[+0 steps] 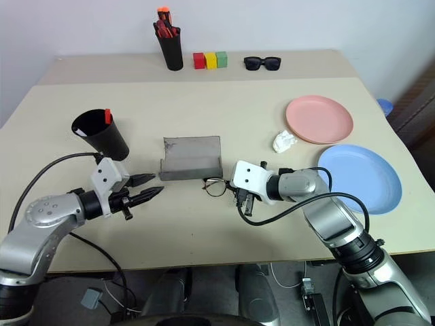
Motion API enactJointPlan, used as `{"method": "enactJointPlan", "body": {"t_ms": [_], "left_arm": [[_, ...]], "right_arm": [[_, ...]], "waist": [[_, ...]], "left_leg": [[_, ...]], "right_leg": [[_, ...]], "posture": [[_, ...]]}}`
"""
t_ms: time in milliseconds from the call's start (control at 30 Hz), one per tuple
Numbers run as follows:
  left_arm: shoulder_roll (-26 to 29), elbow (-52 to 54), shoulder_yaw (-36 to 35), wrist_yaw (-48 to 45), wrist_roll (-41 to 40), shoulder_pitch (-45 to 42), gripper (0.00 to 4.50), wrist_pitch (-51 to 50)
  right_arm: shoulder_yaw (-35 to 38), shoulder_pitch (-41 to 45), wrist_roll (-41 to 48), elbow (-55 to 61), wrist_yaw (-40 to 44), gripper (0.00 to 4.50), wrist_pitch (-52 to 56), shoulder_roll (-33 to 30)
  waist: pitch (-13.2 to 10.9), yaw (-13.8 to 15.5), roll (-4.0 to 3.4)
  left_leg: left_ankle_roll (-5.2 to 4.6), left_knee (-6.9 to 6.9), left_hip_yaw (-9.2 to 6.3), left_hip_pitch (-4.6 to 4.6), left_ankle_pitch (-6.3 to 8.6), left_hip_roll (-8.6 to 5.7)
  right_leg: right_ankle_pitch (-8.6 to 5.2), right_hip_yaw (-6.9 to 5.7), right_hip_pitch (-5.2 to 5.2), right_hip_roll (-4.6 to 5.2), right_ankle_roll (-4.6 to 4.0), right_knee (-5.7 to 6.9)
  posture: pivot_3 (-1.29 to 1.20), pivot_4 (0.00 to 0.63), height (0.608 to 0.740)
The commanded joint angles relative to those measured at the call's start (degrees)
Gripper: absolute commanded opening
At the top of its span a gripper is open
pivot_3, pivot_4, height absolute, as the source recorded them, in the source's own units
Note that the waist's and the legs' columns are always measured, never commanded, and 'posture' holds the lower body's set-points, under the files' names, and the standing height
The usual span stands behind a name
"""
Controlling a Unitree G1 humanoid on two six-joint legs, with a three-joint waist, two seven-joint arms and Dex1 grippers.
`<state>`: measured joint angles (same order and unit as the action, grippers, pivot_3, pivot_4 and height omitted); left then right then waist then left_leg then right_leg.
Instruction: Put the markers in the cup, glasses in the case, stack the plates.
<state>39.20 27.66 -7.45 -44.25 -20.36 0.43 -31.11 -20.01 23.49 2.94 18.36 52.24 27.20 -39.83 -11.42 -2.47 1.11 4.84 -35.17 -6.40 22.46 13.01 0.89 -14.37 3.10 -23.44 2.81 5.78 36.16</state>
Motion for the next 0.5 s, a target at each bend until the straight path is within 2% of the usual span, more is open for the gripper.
{"method": "enactJointPlan", "body": {"t_ms": [33,133,167,267,367,500], "left_arm": [[0.44,1.54,-2.49,1.08,-0.42,1.61,1.88,0.57],[0.65,1.35,-2.13,1.38,0.21,3.30,1.88,1.52],[0.66,1.65,-1.75,1.39,0.39,3.82,1.88,1.80],[1.20,3.72,-0.03,0.54,0.82,5.34,1.88,2.53],[1.26,5.14,1.24,-0.02,1.09,6.36,1.88,3.69],[0.44,6.27,2.90,0.47,1.16,6.95,1.88,4.75]], "right_arm": [[1.60,1.71,0.28,2.43,0.73,0.04,-0.38,-0.35],[2.32,2.54,1.31,2.59,1.09,0.04,0.97,0.14],[2.10,2.88,0.65,2.31,0.92,0.27,1.04,-0.05],[1.78,3.19,0.28,2.78,1.46,1.29,1.73,-0.93],[1.68,3.38,0.10,2.96,1.11,2.81,2.43,-0.75],[0.73,3.61,-1.22,1.51,0.51,2.81,2.06,-0.25]], "waist": [[0.00,-0.02,0.00],[0.00,-0.02,0.00],[0.00,-0.04,0.00],[0.00,0.01,0.00],[0.00,0.10,0.00],[0.00,0.06,0.00]], "left_leg": [[0.00,0.00,0.00,0.00,0.00,0.00],[0.00,0.00,0.00,-0.01,0.00,0.00],[0.00,0.00,0.00,-0.01,0.00,0.00],[0.00,0.00,0.00,0.00,0.00,0.00],[0.00,0.01,0.01,0.01,0.00,0.00],[0.00,0.01,0.01,0.01,0.00,0.00]], "right_leg": [[0.00,0.00,0.00,0.00,0.00,0.00],[0.00,0.00,0.00,0.00,-0.01,0.00],[0.00,0.00,0.00,0.00,-0.01,0.00],[0.00,0.00,0.00,0.00,-0.02,0.00],[-0.01,0.00,0.00,0.01,-0.02,-0.02],[-0.01,0.01,0.00,0.01,-0.02,-0.03]], "posture": [[0.00,0.150,0.740],[0.00,0.150,0.740],[0.00,0.150,0.740],[0.00,0.150,0.740],[0.00,0.150,0.740],[0.00,0.150,0.740]]}}
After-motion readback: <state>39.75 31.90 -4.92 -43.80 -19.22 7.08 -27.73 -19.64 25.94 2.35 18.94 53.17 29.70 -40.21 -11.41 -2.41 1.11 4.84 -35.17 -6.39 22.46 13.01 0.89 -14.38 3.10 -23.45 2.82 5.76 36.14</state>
